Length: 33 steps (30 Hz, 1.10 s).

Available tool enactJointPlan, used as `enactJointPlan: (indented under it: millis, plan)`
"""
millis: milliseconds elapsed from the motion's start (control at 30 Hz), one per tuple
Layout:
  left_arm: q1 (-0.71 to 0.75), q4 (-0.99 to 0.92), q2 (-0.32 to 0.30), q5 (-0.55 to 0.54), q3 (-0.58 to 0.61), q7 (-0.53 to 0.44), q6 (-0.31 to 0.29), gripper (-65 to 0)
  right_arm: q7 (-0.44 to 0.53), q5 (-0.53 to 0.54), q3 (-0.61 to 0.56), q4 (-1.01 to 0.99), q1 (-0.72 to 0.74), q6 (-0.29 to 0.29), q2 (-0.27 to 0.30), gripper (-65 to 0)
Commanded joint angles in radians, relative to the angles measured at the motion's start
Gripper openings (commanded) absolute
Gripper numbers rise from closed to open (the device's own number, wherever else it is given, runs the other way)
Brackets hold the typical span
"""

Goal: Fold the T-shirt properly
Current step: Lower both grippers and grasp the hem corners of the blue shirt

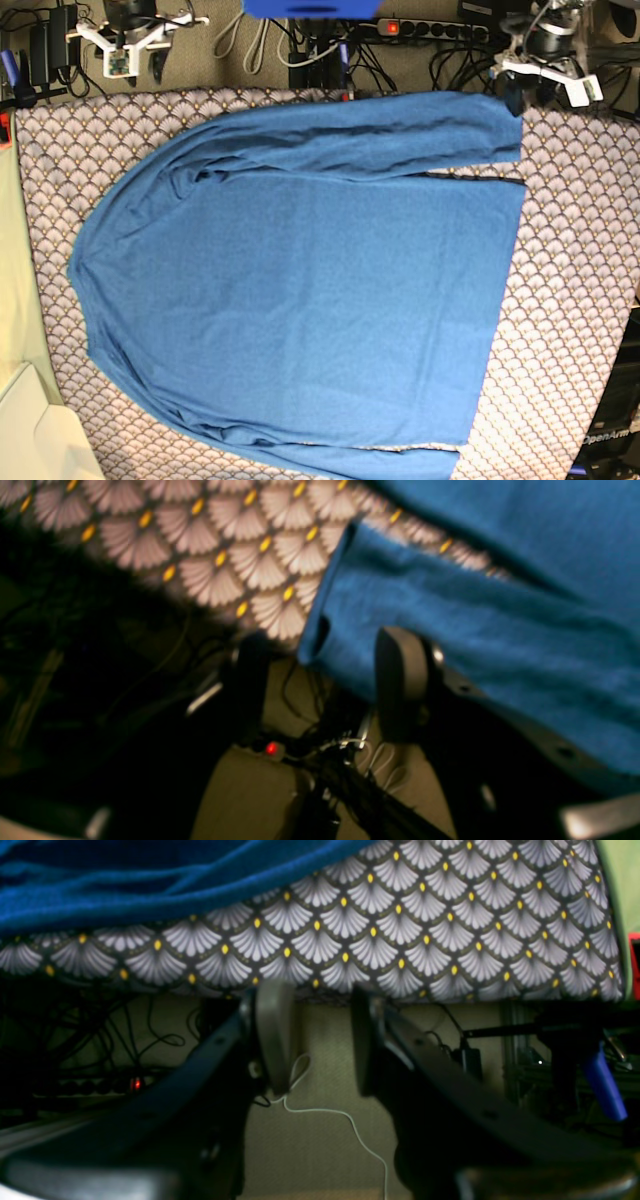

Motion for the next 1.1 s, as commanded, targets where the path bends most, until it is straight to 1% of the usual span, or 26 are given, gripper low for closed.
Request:
enactJointPlan:
  millis: [0, 367, 500, 733, 1067]
  plan:
    - [0.007, 0.012, -0.006, -0.007, -0.005, -0.019, -0.002, -31.5, 0.025, -0.002, 0.003, 0.014, -0.014, 0.001, 0.003, -43.8]
    - [-0.06, -0.105, -0.005, -0.007, -0.002, -0.019, -0.002, -31.5, 0.025, -0.004, 0.004, 0.014, -0.014, 0.001, 0.003, -43.8]
    - [-0.065, -0.113, -0.006, -0.007, 0.035, -0.019, -0.002, -31.5, 0.025, -0.004, 0.004, 0.014, -0.014, 0.001, 0.003, -43.8]
    - [-0.066, -0.113, 0.009, -0.002, 0.035, -0.019, -0.002, -31.4, 0.025, -0.004, 0.004, 0.014, -0.014, 0.001, 0.003, -43.8]
    - [-0.079, -0.114, 0.009, -0.007, 0.035, -0.019, -0.002, -32.2, 0.025, -0.004, 0.004, 0.014, -0.014, 0.001, 0.003, -43.8]
